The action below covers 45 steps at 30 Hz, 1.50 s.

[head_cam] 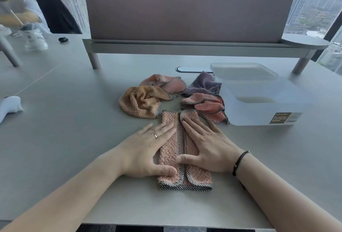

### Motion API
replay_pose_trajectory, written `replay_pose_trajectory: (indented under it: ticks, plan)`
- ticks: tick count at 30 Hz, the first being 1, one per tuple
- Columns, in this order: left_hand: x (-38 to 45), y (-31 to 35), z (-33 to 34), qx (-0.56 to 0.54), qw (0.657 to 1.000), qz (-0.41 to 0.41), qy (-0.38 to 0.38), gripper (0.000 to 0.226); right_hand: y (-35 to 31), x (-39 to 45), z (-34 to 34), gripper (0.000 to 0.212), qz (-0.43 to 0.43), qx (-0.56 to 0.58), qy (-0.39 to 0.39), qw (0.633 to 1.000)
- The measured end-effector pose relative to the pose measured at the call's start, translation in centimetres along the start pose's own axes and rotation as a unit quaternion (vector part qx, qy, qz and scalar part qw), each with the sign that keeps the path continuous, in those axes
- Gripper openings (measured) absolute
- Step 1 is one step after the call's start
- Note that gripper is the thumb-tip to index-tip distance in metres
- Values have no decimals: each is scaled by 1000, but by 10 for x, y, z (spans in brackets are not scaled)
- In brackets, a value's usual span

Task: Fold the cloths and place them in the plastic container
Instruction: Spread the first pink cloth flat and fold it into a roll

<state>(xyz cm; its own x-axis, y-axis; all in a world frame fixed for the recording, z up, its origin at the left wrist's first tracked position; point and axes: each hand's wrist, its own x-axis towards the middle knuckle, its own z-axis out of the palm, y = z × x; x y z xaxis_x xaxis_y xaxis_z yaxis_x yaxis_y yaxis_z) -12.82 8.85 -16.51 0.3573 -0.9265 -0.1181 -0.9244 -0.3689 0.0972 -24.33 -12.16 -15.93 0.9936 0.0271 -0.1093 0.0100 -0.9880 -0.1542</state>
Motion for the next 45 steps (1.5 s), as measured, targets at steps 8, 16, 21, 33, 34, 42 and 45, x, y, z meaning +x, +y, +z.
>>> replay_pose_trajectory:
  ticks: [8, 16, 21, 33, 34, 42, 45]
  plan:
    - [2, 9, 2, 17, 1000, -25, -10, 128, -3, -4, 0, 116, 14, 4, 0, 1000]
    - [-2, 11, 2, 14, 999, -29, -15, 129, 22, -28, 14, 43, -43, 142, 167, 975]
    - [-1, 12, 1, 9, 999, -26, -16, 122, 31, -57, 18, 44, -50, 154, 156, 974]
    - [-5, 11, 1, -138, 989, 2, 49, 104, 2, -56, 24, 36, -144, 103, 221, 959]
    - [-8, 10, 0, -222, 971, 10, 90, 95, 3, -56, 25, 31, -140, 116, 245, 953]
    - [-13, 13, -3, -433, 879, 101, 169, 67, 6, -49, 15, 38, -6, 282, 254, 925]
    - [-10, 15, 4, -379, 903, 76, 189, 50, 7, -44, 14, 30, 27, 344, 217, 913]
